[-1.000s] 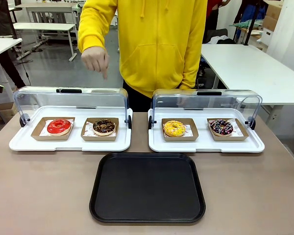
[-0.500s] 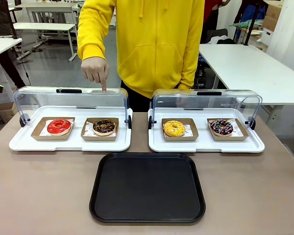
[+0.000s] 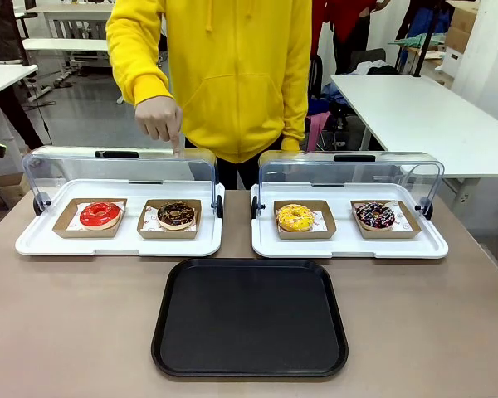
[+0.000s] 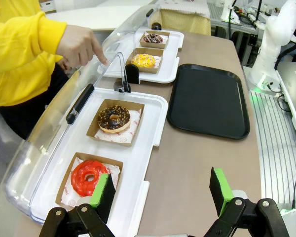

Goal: Move the second donut from the left to the tray.
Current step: Pick up the Paper togo box containing the Donut indicated by the person and place it on the Handle tray.

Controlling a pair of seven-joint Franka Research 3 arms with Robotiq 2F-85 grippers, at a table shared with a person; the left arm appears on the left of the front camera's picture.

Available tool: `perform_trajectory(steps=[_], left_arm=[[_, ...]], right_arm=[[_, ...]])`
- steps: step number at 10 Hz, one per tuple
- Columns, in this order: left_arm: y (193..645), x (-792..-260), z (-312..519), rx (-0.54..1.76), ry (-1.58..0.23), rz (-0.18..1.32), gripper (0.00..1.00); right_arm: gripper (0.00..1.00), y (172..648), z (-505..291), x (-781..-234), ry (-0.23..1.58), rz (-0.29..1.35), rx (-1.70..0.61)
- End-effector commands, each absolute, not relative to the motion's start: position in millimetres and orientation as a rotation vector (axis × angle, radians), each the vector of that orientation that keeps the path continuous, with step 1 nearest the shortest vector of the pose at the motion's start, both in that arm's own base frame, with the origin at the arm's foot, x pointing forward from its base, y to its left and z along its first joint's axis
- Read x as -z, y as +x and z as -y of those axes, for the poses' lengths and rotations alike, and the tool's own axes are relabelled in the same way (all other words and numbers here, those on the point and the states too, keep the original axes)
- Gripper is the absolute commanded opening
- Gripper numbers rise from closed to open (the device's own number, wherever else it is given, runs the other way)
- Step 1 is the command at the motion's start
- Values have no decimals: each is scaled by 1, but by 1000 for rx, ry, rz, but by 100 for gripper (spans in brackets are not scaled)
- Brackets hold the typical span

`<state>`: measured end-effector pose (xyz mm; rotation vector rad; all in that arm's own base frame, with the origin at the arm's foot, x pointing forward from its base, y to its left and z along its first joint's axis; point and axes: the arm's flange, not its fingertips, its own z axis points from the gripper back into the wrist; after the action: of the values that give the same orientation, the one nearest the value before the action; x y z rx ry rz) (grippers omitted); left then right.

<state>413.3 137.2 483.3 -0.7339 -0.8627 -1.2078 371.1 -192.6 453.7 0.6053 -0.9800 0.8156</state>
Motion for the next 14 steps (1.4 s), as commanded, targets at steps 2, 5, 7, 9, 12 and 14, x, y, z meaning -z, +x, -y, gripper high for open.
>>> perform_trajectory(steps=[2,5,7,9,12,14], left_arm=[[414,-486,-137,1210,-736,865,100],[414,-486,-137,1210,-736,865,100],[414,-486,-137,1210,-736,865,100],[417,-497,-126,1240,-707,838,100],[419,-539,-69,1379,-555,715,100],[416,-546,-9,1500,-397,598,100]], right_arm=[[100,374,192,-454,604,1011,-823],[100,374,192,-454,604,1011,-823],[100,374,192,-454,604,1011,-823],[100,374,192,-454,604,1011,-823],[100,374,192,-454,604,1011,-823],[100,374,192,-454,604,1011,-823]])
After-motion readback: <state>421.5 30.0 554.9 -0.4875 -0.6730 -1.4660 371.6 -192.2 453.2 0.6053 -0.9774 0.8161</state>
